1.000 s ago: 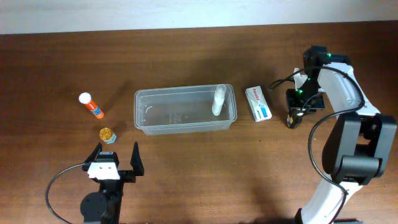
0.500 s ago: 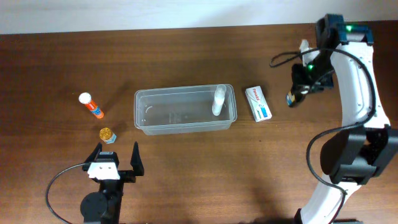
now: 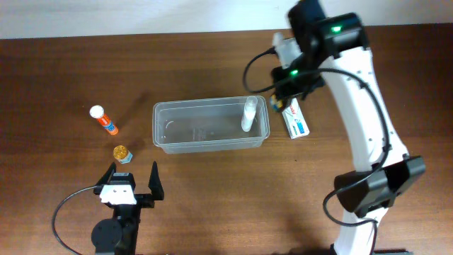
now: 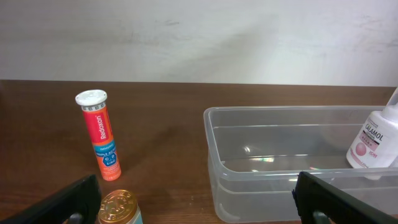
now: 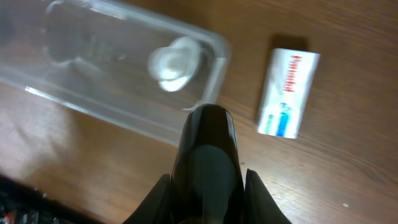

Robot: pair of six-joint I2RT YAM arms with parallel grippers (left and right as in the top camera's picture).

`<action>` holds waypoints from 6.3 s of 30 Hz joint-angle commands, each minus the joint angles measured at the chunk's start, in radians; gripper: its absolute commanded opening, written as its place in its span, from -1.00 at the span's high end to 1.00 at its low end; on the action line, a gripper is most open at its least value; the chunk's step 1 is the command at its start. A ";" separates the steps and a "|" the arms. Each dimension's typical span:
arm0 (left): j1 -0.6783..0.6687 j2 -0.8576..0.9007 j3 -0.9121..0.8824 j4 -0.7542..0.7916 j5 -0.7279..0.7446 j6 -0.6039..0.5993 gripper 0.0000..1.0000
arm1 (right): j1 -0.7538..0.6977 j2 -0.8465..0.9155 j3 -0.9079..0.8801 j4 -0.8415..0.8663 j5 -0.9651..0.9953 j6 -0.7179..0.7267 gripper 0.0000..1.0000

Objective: Pack container
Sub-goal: 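Carry the brown bottle over the container beside the white bottle, then lower the brown bottle into the container and open the gripper, then move the right gripper down onto the white Panadol box, then grasp the Panadol box by its end and lift it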

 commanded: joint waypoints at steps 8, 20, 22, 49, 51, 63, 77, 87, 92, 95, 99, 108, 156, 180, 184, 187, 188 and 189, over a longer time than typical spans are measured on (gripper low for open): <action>0.005 -0.008 -0.007 0.000 -0.003 0.013 -0.99 | 0.219 -0.027 0.022 0.082 0.093 0.102 0.52; 0.005 -0.008 -0.007 0.000 -0.003 0.013 -0.99 | 0.278 0.094 0.004 0.099 0.170 0.165 0.52; 0.005 -0.008 -0.007 0.000 -0.003 0.013 -0.99 | 0.278 0.121 0.004 0.099 0.178 0.183 0.53; 0.005 -0.008 -0.007 0.000 -0.003 0.013 -0.99 | 0.282 0.260 -0.206 0.219 0.182 0.255 0.53; 0.005 -0.008 -0.007 0.000 -0.003 0.013 -0.99 | 0.282 0.260 -0.206 0.222 0.186 0.258 0.52; 0.005 -0.008 -0.007 0.000 -0.003 0.013 -0.99 | 0.282 0.260 -0.208 0.225 0.264 0.365 0.52; 0.005 -0.008 -0.007 0.000 -0.003 0.013 -0.99 | 0.282 0.260 -0.208 0.248 0.289 0.397 0.44; 0.005 -0.008 -0.007 0.000 -0.003 0.013 -0.99 | 0.282 0.260 -0.208 0.247 0.285 0.396 0.25; 0.005 -0.008 -0.007 0.000 -0.003 0.013 -0.99 | 0.282 0.260 -0.208 0.247 0.285 0.396 0.24; 0.005 -0.008 -0.007 0.000 -0.003 0.013 -0.99 | 0.282 0.260 -0.208 0.248 0.286 0.395 0.23; 0.005 -0.008 -0.007 0.000 -0.003 0.013 -0.99 | 0.282 0.254 -0.206 0.244 0.284 0.395 0.22; 0.005 -0.008 -0.007 0.000 -0.003 0.013 -0.99 | 0.282 0.185 -0.043 0.135 0.278 0.383 0.10; 0.005 -0.008 -0.007 0.000 -0.003 0.013 -0.99 | -0.216 0.106 -0.597 0.533 0.036 -0.042 -0.59; 0.005 -0.008 -0.007 0.000 -0.003 0.013 -0.99 | -0.216 0.107 -0.802 0.770 0.066 -0.058 0.10; 0.005 -0.008 -0.007 0.000 -0.003 0.013 -0.99 | -0.216 0.107 -0.794 0.743 0.087 -0.058 0.14; 0.005 -0.008 -0.007 0.000 -0.003 0.013 -0.99 | -0.216 0.107 -0.764 0.698 0.092 -0.058 0.15; 0.005 -0.008 -0.007 0.000 -0.003 0.013 -0.99 | -0.216 0.107 -0.750 0.681 0.092 -0.058 0.15; 0.005 -0.008 -0.007 0.000 -0.003 0.013 -0.99 | -0.216 0.106 -0.734 0.663 0.094 -0.058 0.14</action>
